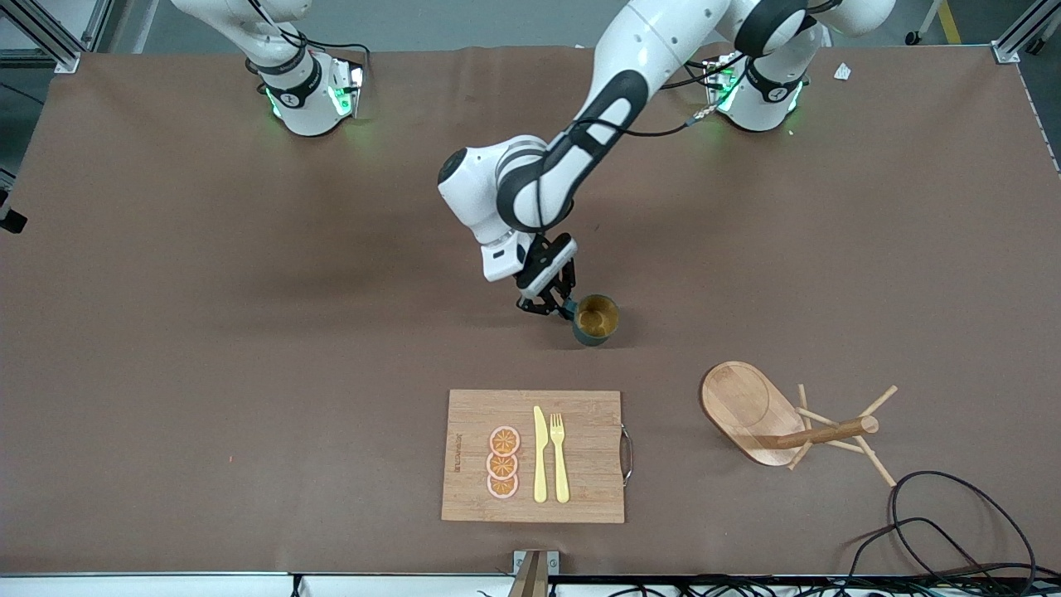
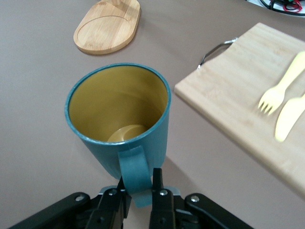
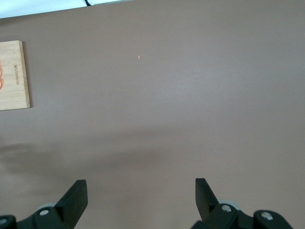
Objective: Pass cup and hang on rack
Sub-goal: 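Lift the mug by its handle with the left gripper toward the rack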
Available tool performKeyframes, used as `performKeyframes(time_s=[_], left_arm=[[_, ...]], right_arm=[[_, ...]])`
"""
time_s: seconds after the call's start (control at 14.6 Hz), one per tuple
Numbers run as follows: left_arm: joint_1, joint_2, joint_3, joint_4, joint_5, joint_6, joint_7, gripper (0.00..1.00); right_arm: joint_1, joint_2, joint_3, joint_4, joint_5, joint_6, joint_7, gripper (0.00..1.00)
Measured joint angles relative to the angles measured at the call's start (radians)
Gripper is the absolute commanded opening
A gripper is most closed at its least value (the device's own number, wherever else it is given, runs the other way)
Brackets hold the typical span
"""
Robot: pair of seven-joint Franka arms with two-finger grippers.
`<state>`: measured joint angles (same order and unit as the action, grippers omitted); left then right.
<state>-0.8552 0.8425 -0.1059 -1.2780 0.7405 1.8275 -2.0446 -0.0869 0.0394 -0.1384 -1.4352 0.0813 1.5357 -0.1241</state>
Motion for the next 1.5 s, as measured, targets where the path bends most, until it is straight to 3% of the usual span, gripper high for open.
performKeyframes(time_s=[0.62,0.89,1.5], left_arm=[[0.231,-0.303,-0.003,0.018,-0.302,-0.003,0.275,0.0],[0.3,-0.355,-0.004,0.019,-0.418,0.0,0.312,0.0],[0.505,-0.47,-0.004,0.021,-0.859,0.045,0.463,0.0]], right_arm=[[0.0,0.002,0.001,0.0,0.0,0.0,0.0,1.0],[0.0,0.007,0.005,0.0,0.0,-0.004,0.0,1.0],[0.051,0.009,0.018,0.0,-0.026,-0.005,0.0,1.0]])
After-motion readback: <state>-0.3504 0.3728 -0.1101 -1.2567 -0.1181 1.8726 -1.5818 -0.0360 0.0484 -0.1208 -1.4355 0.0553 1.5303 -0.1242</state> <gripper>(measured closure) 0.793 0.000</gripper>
